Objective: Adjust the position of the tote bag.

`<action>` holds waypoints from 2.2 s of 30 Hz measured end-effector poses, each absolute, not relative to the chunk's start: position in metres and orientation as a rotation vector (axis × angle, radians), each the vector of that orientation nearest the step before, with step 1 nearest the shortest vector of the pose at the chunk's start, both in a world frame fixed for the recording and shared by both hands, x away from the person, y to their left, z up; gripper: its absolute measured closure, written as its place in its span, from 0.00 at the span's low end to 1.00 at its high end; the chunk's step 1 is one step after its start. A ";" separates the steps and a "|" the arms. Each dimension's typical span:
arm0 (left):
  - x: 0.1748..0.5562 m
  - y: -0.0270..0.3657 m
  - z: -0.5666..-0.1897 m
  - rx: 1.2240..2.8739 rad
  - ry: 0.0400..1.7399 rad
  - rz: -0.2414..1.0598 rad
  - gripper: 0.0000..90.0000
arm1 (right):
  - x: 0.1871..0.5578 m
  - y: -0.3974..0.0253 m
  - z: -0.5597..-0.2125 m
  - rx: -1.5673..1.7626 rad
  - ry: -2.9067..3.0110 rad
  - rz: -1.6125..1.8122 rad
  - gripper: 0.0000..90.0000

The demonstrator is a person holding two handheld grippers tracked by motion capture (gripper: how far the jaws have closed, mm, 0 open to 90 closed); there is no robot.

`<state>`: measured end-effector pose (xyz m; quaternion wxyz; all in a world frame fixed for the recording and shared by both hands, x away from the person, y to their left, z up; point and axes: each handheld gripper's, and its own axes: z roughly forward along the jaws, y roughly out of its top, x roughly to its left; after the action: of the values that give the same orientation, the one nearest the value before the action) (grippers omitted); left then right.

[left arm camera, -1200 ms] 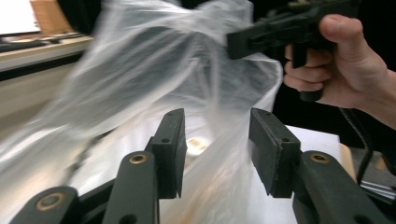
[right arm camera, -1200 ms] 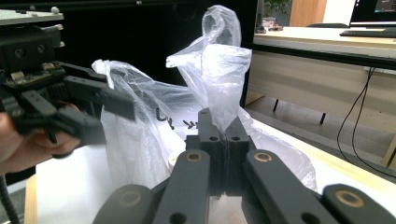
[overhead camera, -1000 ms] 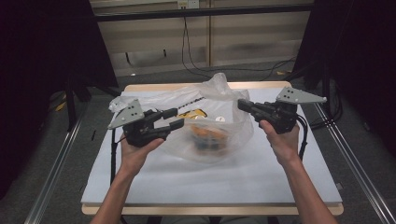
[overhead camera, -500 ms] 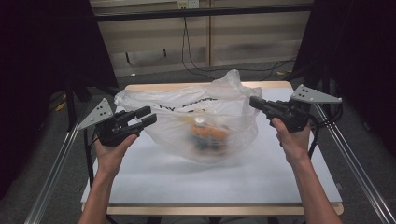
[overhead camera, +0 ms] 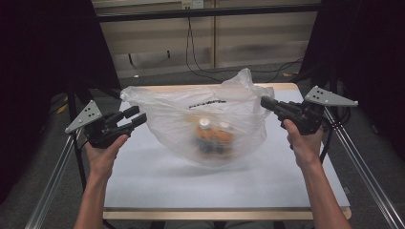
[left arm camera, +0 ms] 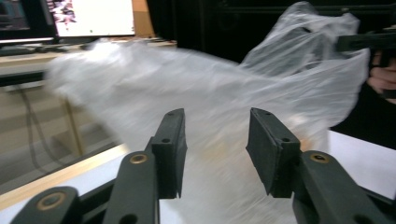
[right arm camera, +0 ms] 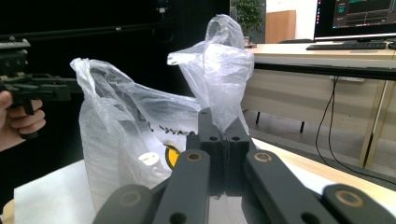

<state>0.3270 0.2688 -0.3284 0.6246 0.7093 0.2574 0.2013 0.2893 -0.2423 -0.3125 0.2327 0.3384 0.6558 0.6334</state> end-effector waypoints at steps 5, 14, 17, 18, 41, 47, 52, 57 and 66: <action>0.335 0.275 -0.336 1.608 0.677 0.465 0.45 | 0.289 -0.244 -0.312 0.931 1.791 1.743 0.99; 0.352 0.250 -0.346 1.646 0.611 0.385 0.66 | 0.287 -0.247 -0.309 0.928 1.781 1.742 0.99; 0.352 0.244 -0.339 1.636 0.567 0.375 0.99 | 0.285 -0.250 -0.306 0.930 1.762 1.746 0.99; 0.351 0.242 -0.336 1.632 0.549 0.378 1.00 | 0.284 -0.251 -0.305 0.932 1.755 1.746 0.99; 0.324 0.222 -0.325 1.749 0.374 0.322 1.00 | 0.278 -0.284 -0.299 1.058 1.621 1.687 1.00; 0.325 0.220 -0.339 1.795 0.384 0.301 1.00 | 0.280 -0.275 -0.310 1.044 1.690 1.658 0.99; 0.324 0.223 -0.345 1.823 0.393 0.291 1.00 | 0.278 -0.275 -0.312 1.040 1.711 1.650 0.99; 0.326 0.229 -0.356 1.843 0.424 0.275 1.00 | 0.278 -0.275 -0.318 1.056 1.745 1.631 0.99; 0.335 0.230 -0.372 1.877 0.476 0.258 1.00 | 0.285 -0.271 -0.334 1.095 1.812 1.580 0.99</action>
<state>0.3353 0.2303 -0.3721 0.5598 0.7962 0.2017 0.1094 0.2848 -0.2713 -0.3339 0.2475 0.4015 0.6646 0.5794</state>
